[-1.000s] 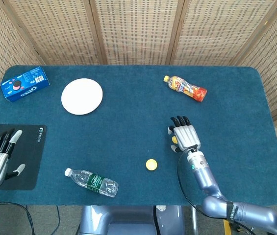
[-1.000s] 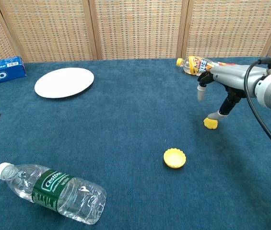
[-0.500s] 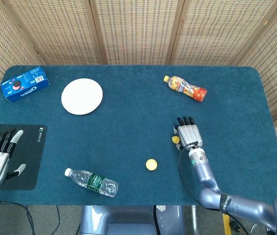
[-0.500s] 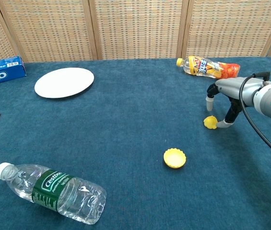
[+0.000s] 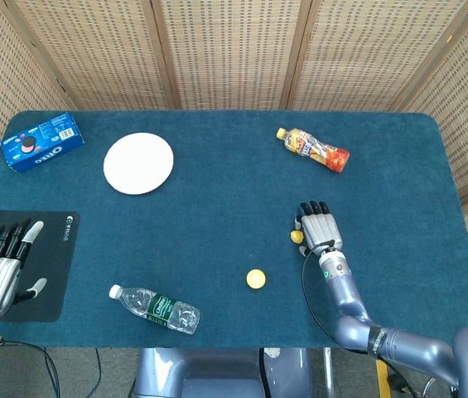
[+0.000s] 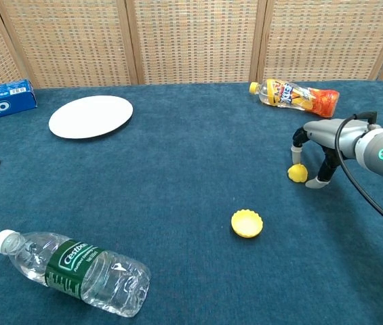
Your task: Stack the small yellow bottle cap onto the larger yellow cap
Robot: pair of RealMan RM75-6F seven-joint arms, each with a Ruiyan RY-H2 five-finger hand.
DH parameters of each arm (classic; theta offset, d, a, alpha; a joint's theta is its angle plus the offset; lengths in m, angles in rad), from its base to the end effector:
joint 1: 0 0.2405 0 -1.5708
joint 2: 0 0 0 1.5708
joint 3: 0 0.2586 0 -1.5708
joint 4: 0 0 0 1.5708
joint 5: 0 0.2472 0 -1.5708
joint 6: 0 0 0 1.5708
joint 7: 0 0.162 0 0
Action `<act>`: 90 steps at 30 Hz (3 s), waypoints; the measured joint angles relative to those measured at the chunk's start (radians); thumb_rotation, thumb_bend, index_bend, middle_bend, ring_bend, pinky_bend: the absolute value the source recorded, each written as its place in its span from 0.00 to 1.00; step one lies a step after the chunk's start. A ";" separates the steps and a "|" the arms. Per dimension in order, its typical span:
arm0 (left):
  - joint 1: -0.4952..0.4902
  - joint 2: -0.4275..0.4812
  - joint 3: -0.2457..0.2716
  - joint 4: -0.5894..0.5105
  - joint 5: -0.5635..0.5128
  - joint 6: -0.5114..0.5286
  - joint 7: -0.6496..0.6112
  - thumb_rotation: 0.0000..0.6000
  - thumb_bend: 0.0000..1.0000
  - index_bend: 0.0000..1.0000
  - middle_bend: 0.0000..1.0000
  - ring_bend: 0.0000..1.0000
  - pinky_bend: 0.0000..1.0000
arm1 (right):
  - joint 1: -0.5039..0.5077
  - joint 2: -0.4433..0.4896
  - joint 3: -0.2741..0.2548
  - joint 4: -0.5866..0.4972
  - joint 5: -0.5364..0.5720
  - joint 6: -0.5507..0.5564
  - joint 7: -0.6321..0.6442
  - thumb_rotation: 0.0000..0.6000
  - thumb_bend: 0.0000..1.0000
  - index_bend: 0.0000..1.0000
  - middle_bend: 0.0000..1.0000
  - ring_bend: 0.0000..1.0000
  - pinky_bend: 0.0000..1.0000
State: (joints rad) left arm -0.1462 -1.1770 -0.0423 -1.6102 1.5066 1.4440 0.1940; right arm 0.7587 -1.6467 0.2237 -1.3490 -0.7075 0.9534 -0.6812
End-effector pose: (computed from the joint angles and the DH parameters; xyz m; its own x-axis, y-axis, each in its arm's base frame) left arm -0.3101 0.2191 0.0987 0.5209 0.0190 0.8534 0.8516 -0.0799 -0.5181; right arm -0.1917 -0.3920 -0.0752 0.5318 -0.3472 0.7724 -0.8418 -0.1175 0.5268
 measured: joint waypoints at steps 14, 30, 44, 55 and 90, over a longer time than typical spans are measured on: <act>-0.005 -0.002 0.002 0.001 -0.006 -0.010 0.000 1.00 0.21 0.00 0.00 0.00 0.00 | 0.017 -0.026 -0.018 0.035 0.016 0.001 0.007 1.00 0.22 0.51 0.13 0.00 0.06; -0.012 -0.002 0.004 0.002 -0.013 -0.023 0.006 1.00 0.22 0.00 0.00 0.00 0.00 | 0.015 -0.009 -0.033 -0.060 -0.028 0.070 -0.008 1.00 0.21 0.53 0.13 0.00 0.07; -0.011 0.003 0.003 0.004 -0.021 -0.022 -0.004 1.00 0.21 0.00 0.00 0.00 0.00 | 0.018 -0.010 -0.067 -0.351 -0.087 0.230 -0.148 1.00 0.21 0.53 0.13 0.00 0.07; -0.012 0.008 0.004 0.003 -0.024 -0.026 -0.015 1.00 0.22 0.00 0.00 0.00 0.00 | 0.025 -0.075 -0.101 -0.404 -0.090 0.280 -0.215 1.00 0.21 0.53 0.13 0.00 0.07; -0.015 0.013 0.000 -0.003 -0.029 -0.024 -0.015 1.00 0.21 0.00 0.00 0.00 0.00 | -0.008 -0.066 -0.120 -0.354 -0.107 0.278 -0.177 1.00 0.12 0.26 0.00 0.00 0.03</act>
State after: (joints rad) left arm -0.1612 -1.1645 -0.0421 -1.6137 1.4772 1.4198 0.1793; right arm 0.7507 -1.7130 0.1034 -1.7029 -0.8143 1.2309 -0.8581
